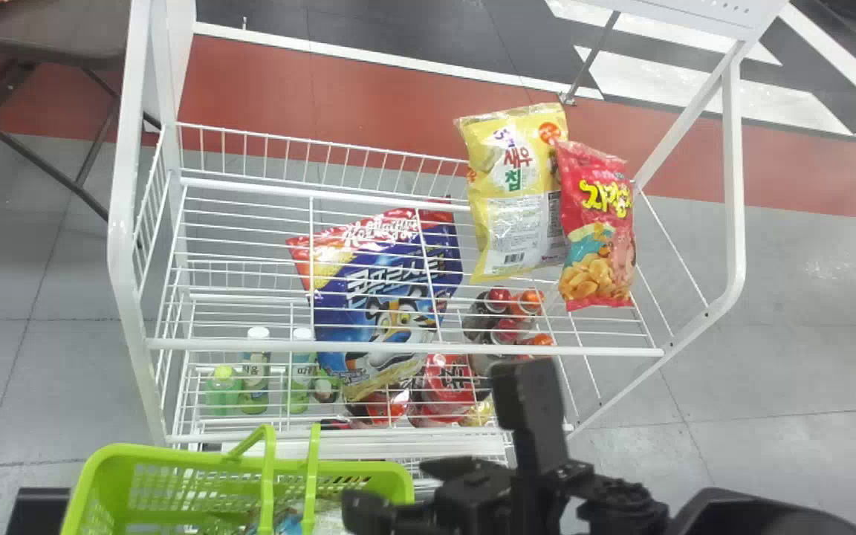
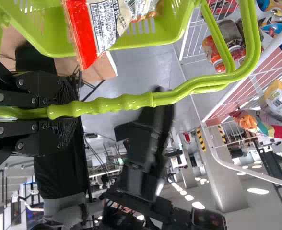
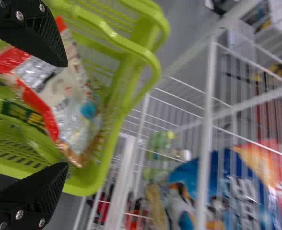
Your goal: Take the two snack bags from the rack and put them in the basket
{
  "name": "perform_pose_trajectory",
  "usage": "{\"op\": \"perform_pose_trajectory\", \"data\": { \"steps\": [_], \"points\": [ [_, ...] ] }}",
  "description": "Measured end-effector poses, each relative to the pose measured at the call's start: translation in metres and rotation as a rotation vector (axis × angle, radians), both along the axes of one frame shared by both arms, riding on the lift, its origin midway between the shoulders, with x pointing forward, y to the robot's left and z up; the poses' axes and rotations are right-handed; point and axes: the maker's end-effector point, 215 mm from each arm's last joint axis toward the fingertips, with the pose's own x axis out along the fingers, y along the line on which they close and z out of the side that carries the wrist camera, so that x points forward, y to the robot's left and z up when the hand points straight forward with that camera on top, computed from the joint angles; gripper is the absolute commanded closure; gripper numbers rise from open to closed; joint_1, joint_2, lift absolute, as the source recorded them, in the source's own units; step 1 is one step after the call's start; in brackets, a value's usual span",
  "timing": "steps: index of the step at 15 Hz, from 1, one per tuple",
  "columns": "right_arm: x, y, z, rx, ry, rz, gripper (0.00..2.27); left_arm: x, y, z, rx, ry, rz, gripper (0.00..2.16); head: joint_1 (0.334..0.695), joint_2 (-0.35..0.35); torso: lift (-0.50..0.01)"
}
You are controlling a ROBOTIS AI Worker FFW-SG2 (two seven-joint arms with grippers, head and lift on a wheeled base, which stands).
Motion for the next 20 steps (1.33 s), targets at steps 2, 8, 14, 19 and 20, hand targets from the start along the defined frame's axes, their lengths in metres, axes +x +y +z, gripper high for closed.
{"op": "perform_pose_trajectory", "data": {
  "steps": [2, 8, 14, 19, 20],
  "points": [
    [0.028, -0.011, 0.027, 0.027, -0.152, -0.056, 0.11, -0.001, 0.001, 0.000, -0.004, 0.001, 0.006, 1.87, 0.695, -0.350, -0.011],
    [0.055, -0.033, 0.073, -0.069, -0.480, -0.159, 0.11, -0.003, 0.004, 0.002, -0.025, -0.004, 0.022, 1.87, 0.695, -0.350, -0.011],
    [0.038, -0.066, 0.108, -0.063, -0.720, -0.276, 0.11, -0.004, 0.010, 0.000, -0.042, 0.010, 0.036, 1.87, 0.695, -0.350, -0.011],
    [0.029, -0.079, 0.123, -0.081, -0.760, -0.309, 0.11, -0.007, 0.013, -0.002, -0.056, 0.025, 0.046, 1.87, 0.695, -0.350, -0.011],
    [0.029, -0.083, 0.126, -0.106, -0.768, -0.315, 0.11, -0.008, 0.014, -0.002, -0.056, 0.027, 0.048, 1.87, 0.695, -0.350, -0.011]
  ]
}}
